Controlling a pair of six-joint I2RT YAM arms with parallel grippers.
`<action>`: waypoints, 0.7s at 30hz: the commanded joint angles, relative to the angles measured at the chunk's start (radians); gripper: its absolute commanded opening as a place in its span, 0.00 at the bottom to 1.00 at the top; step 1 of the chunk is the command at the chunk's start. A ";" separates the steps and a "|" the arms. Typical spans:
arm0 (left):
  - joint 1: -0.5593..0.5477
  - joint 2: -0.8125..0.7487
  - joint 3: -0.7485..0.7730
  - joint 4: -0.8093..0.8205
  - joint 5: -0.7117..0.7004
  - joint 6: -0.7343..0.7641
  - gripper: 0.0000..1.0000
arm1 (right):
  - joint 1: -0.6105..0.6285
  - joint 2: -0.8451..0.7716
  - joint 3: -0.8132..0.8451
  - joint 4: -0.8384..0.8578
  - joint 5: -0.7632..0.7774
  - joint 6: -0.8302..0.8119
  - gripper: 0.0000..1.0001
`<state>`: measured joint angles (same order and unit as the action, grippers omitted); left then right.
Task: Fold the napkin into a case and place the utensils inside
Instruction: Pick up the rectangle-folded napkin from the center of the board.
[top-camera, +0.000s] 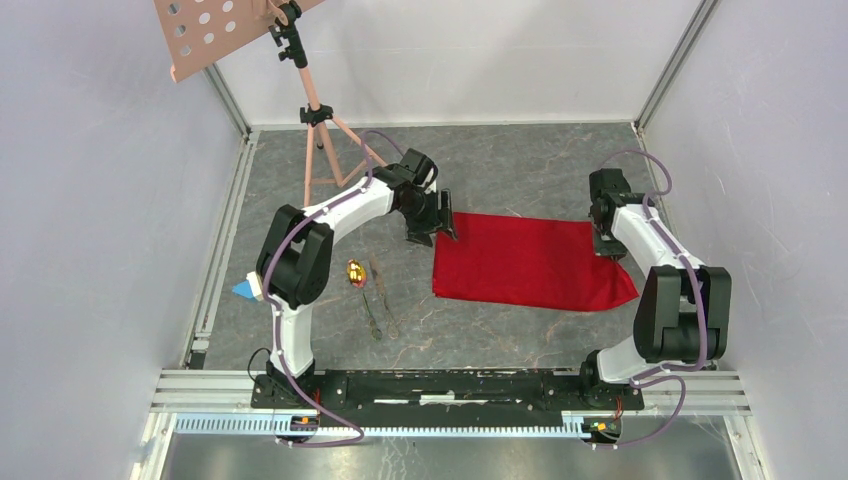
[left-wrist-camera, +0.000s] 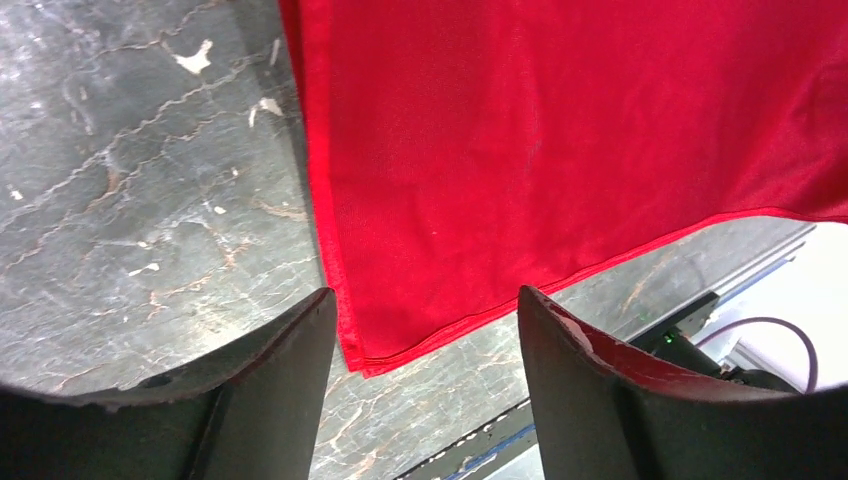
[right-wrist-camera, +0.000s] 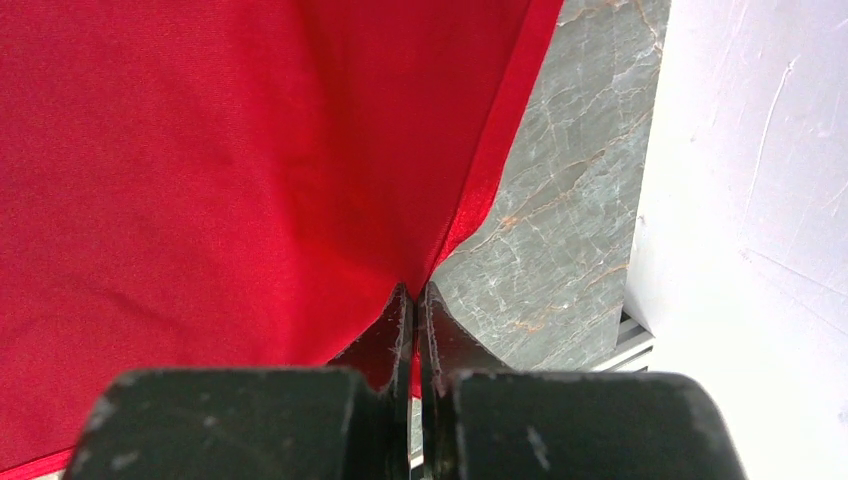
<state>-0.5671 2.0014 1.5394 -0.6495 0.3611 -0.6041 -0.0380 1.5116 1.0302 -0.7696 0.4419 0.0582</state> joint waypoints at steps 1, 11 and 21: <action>-0.006 0.028 0.025 -0.030 -0.070 0.048 0.70 | 0.032 -0.012 0.056 -0.019 -0.014 -0.008 0.00; -0.020 0.110 0.013 -0.030 -0.136 0.044 0.48 | 0.113 0.003 0.080 -0.034 -0.036 -0.011 0.01; -0.024 0.148 0.006 -0.028 -0.139 0.028 0.34 | 0.287 0.065 0.184 -0.088 -0.122 0.068 0.00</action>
<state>-0.5831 2.1170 1.5410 -0.6788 0.2600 -0.5953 0.1741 1.5467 1.1374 -0.8394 0.3840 0.0727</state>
